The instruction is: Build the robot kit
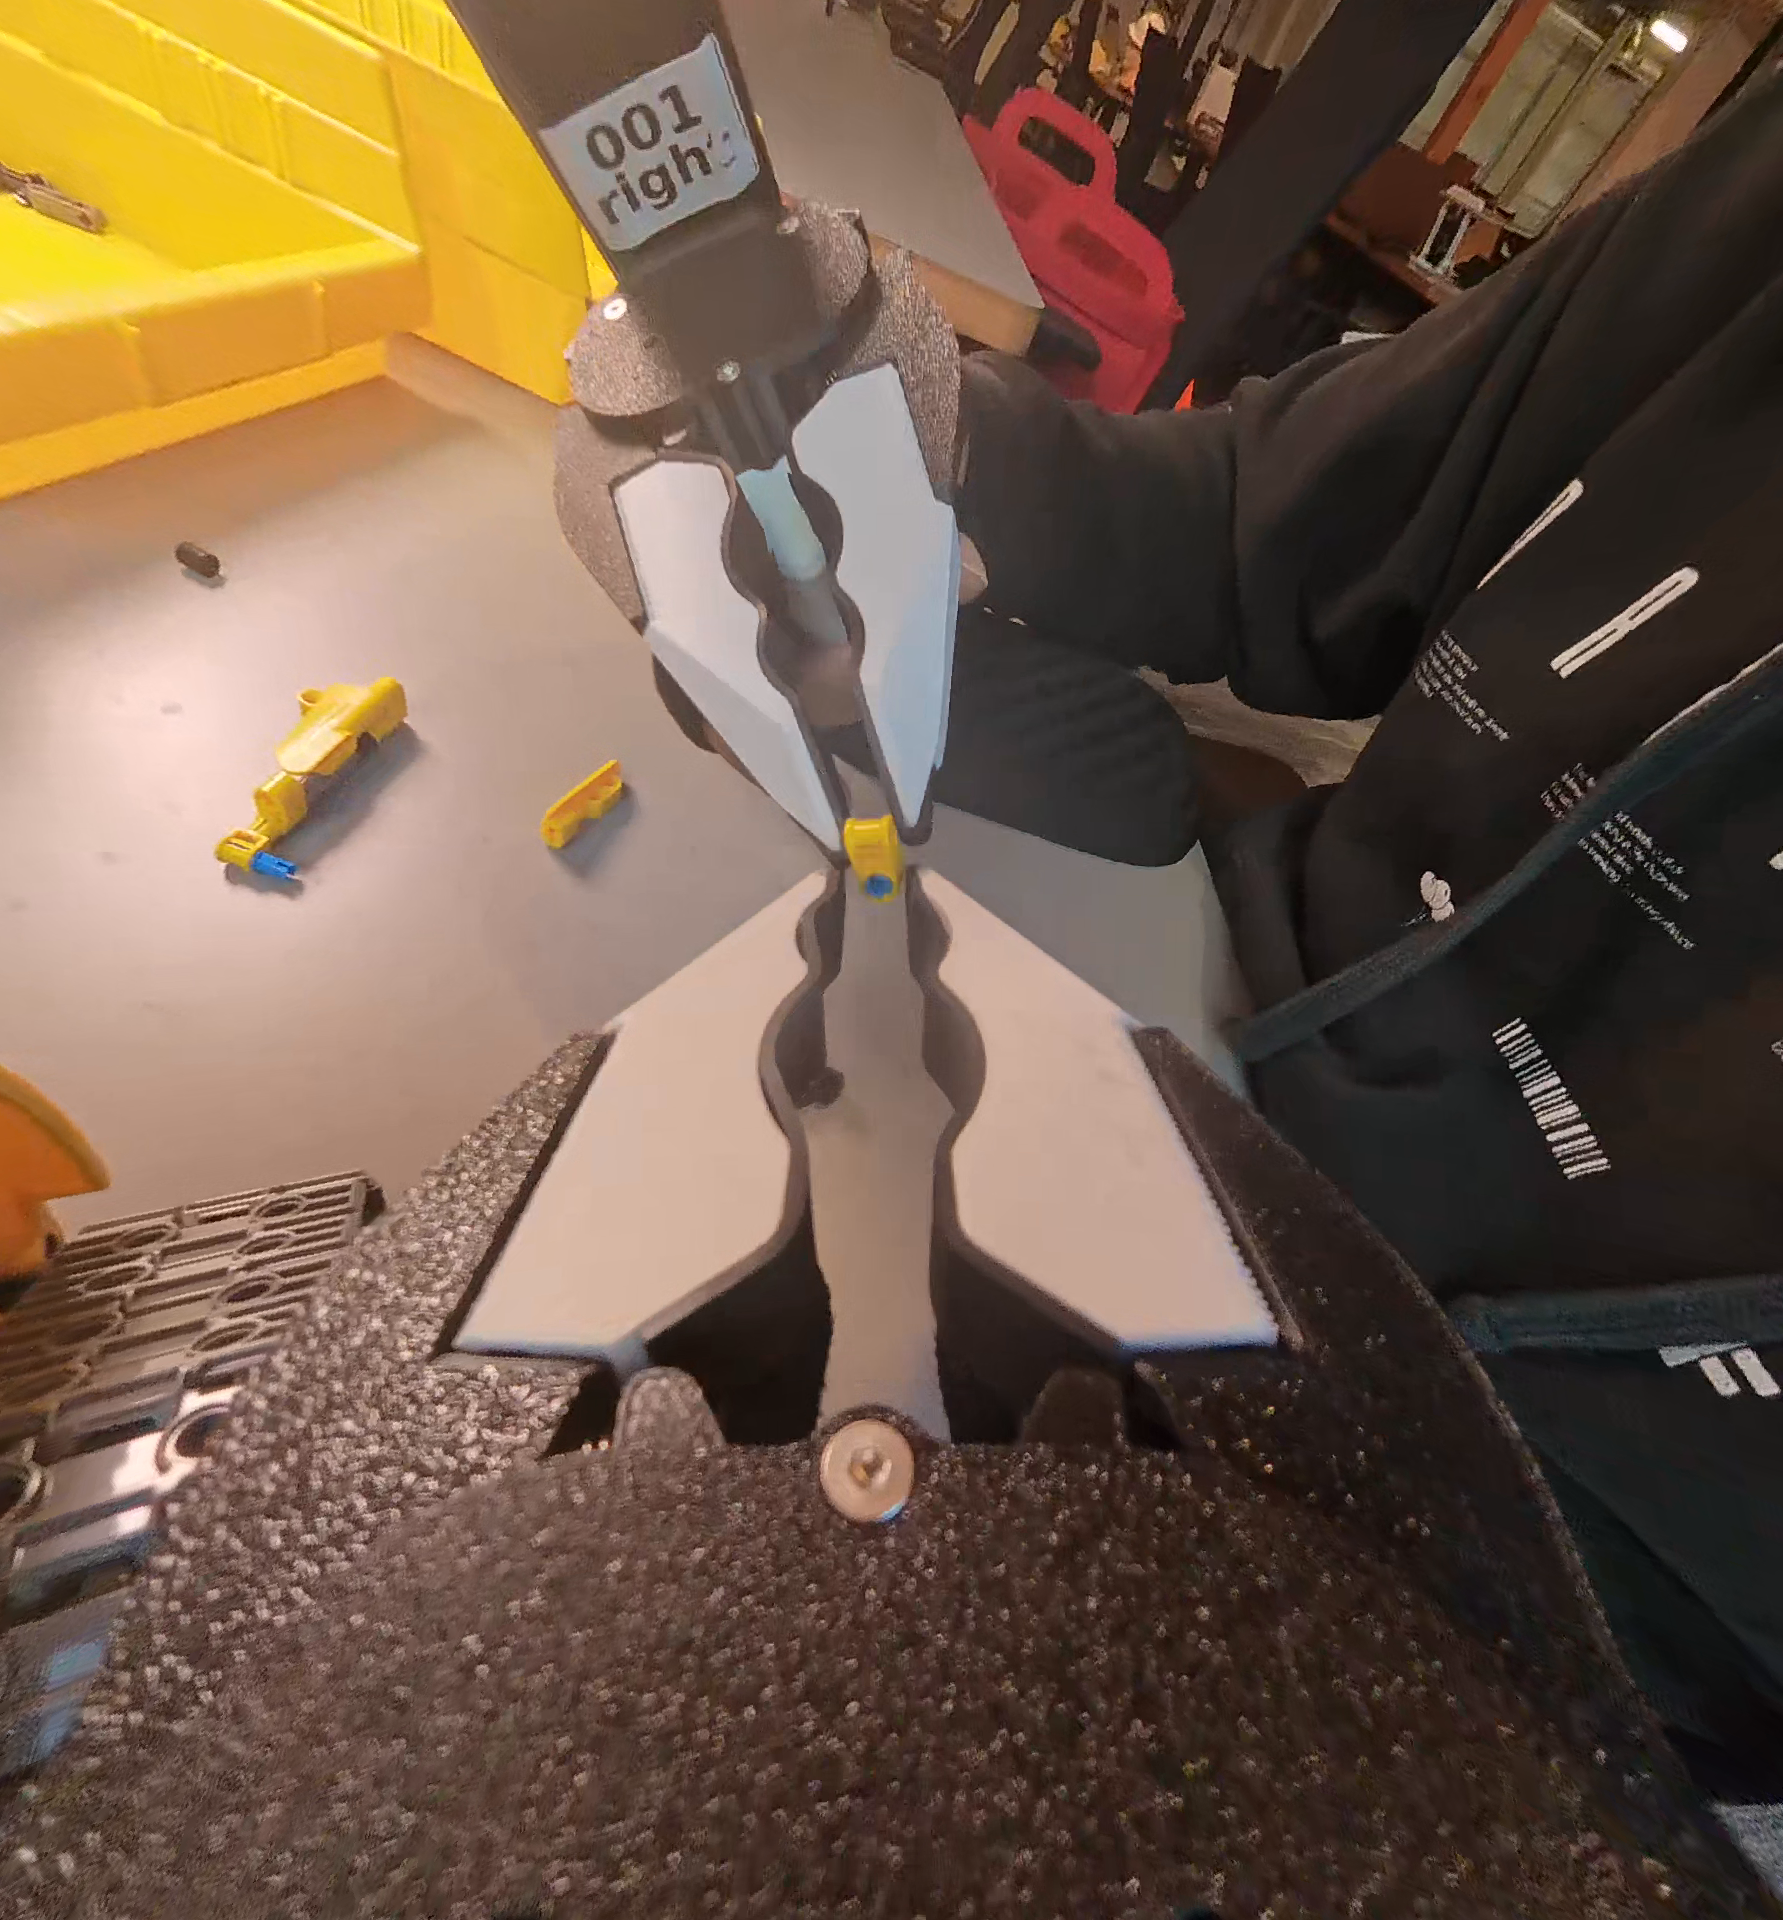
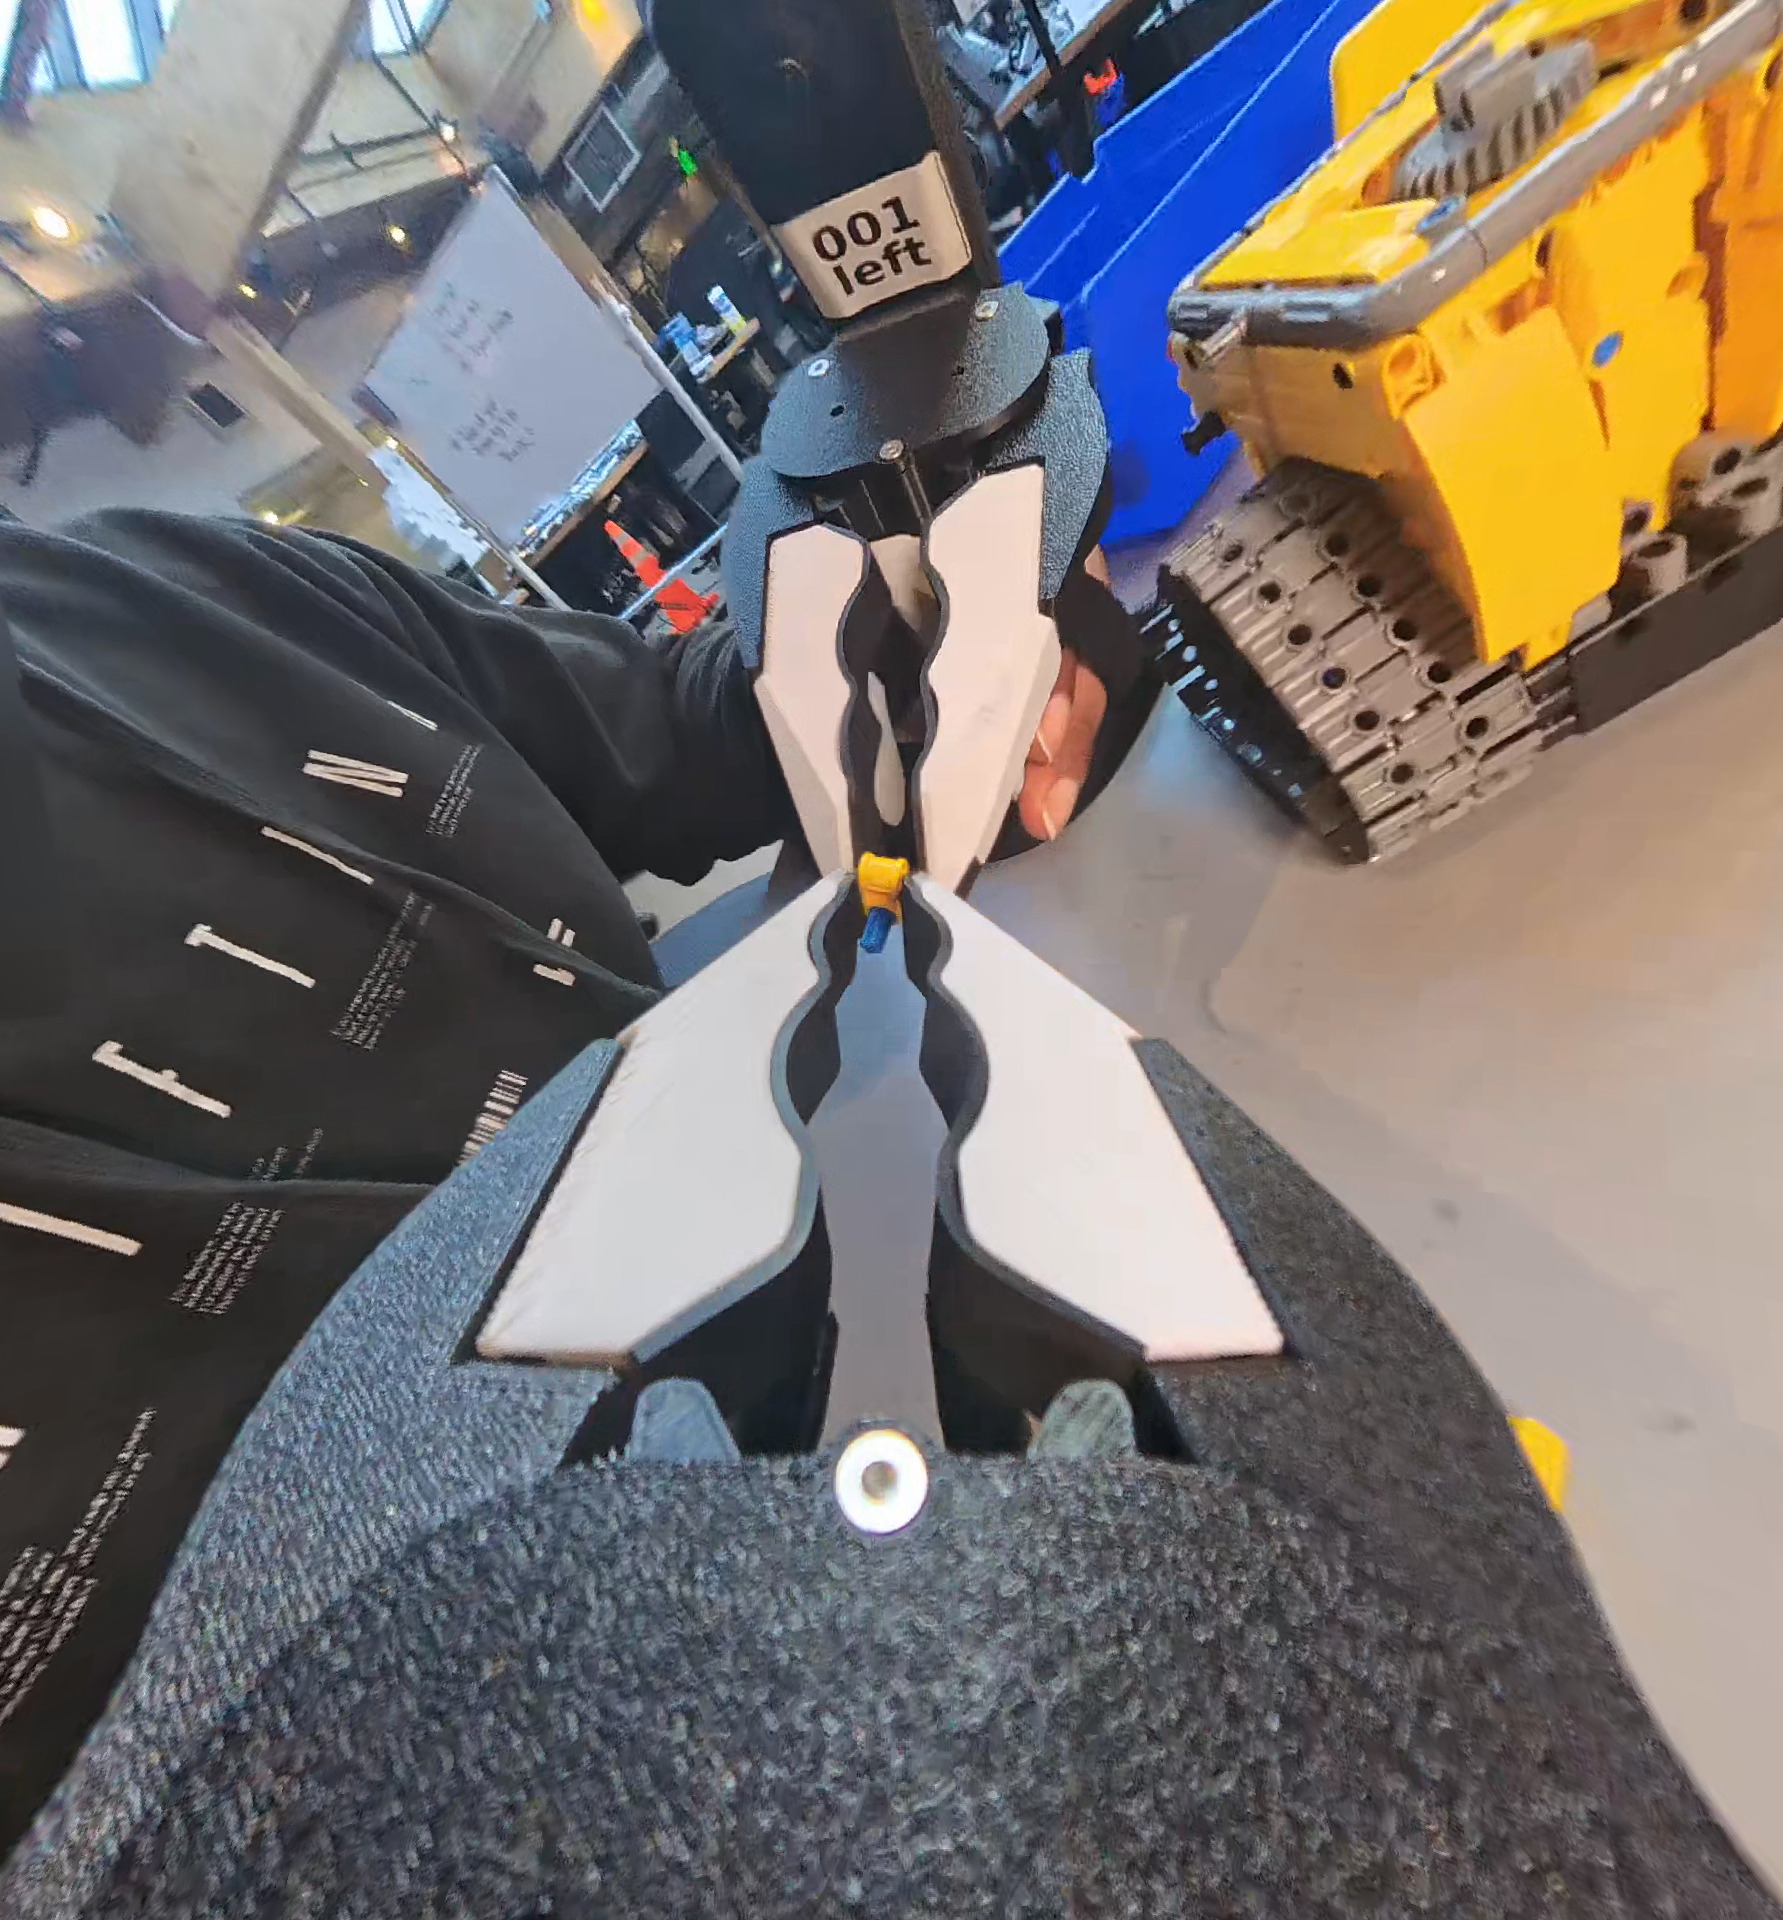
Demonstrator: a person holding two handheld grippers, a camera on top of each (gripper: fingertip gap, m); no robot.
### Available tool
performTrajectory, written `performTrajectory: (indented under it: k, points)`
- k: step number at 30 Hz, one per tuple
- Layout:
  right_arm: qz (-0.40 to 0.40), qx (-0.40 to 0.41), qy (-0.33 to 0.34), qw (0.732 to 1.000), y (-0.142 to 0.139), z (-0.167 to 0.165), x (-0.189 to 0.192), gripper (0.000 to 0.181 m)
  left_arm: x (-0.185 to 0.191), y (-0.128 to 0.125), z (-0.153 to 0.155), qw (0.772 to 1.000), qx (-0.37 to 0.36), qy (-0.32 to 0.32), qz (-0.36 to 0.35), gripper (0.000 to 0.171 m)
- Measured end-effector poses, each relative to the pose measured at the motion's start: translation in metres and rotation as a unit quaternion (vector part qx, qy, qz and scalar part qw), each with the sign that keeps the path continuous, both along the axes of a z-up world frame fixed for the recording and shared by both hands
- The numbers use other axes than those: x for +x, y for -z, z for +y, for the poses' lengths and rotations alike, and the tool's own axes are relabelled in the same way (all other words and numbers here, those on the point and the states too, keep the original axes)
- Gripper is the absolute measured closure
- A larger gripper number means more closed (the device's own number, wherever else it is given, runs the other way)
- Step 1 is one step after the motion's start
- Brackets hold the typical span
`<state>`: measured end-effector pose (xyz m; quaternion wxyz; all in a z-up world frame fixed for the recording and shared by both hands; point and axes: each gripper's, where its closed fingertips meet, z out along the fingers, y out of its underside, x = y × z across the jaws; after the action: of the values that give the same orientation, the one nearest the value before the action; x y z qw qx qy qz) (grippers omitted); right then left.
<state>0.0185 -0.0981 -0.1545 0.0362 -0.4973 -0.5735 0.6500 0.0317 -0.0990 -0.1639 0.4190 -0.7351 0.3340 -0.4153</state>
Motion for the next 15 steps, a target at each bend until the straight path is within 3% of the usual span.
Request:
performTrajectory:
  k: [4,9,13,15]
  points:
    - [-0.007,-0.042,-0.006,0.999,-0.001,0.001,0.001,0.173,0.002,-0.002,0.000,0.999,-0.033,0.002,-0.033,0.162]
    - [0.027,0.020,0.012,0.999,0.000,0.007,-0.001,0.173,0.000,-0.001,0.004,0.996,-0.072,-0.012,-0.058,0.165]
    - [0.097,0.169,0.034,0.980,-0.001,0.014,-0.002,0.159,-0.004,0.002,0.009,0.993,-0.095,-0.030,-0.067,0.165]
    - [0.159,0.306,0.056,0.937,-0.002,0.021,-0.003,0.157,-0.006,0.004,0.010,0.990,-0.114,-0.033,-0.076,0.165]
